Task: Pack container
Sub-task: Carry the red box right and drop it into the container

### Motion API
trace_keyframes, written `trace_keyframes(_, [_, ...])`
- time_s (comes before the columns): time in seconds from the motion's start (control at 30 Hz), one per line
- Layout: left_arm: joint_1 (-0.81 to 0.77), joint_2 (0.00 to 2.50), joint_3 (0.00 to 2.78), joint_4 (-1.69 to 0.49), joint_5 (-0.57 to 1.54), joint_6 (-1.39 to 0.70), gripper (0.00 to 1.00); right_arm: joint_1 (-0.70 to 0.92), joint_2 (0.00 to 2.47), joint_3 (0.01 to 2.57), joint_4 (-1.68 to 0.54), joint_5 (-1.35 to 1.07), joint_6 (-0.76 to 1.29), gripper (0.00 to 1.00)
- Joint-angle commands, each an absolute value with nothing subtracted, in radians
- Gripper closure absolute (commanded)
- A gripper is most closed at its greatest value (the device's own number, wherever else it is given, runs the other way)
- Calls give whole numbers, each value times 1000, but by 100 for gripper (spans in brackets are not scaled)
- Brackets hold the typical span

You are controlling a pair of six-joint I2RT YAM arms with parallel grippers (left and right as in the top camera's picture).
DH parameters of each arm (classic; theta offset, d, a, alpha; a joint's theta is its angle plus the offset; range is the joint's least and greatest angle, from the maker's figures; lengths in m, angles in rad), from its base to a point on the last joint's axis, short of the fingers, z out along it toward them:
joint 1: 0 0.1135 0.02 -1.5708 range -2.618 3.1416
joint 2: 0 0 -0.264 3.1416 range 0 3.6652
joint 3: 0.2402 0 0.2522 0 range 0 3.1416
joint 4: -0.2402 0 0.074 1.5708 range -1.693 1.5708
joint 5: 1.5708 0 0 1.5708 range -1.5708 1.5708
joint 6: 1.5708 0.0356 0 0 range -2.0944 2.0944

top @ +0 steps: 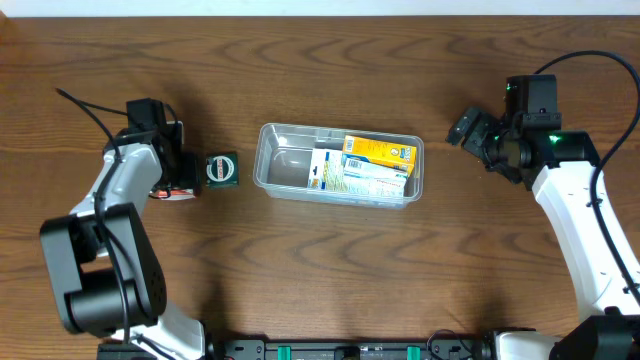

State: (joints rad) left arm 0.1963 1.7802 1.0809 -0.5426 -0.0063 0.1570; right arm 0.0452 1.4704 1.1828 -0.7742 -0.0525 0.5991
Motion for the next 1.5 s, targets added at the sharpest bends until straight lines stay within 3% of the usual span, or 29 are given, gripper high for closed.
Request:
trace_keyframes(0.0, [200,1715,1085,-557,-7,148,40,40,1453,1189,-775,-53,613,1])
trace_keyframes(0.27, [138,1534,1085,-590,86,110,39,40,1453,1189,-775,-53,613,1])
trace_keyframes(0.6, [-120,1277,1085,-578,128,44,39,40,1453,1189,-775,-53,613,1])
trace_keyframes(0.9, [-308,1330,1085,-534,119,-19,39,40,1453,1189,-775,-53,613,1])
trace_keyframes(1.33, [-318,1549,1085,-475,121,-156,39,40,1453,1189,-775,-53,613,1])
trace_keyframes(1.4, [-318,1547,1085,-480,121,-159,26,40,1453,1189,-775,-53,613,1])
trace_keyframes(1.47, [-318,1536,1085,-480,120,-181,23,40,1453,1189,-775,-53,613,1])
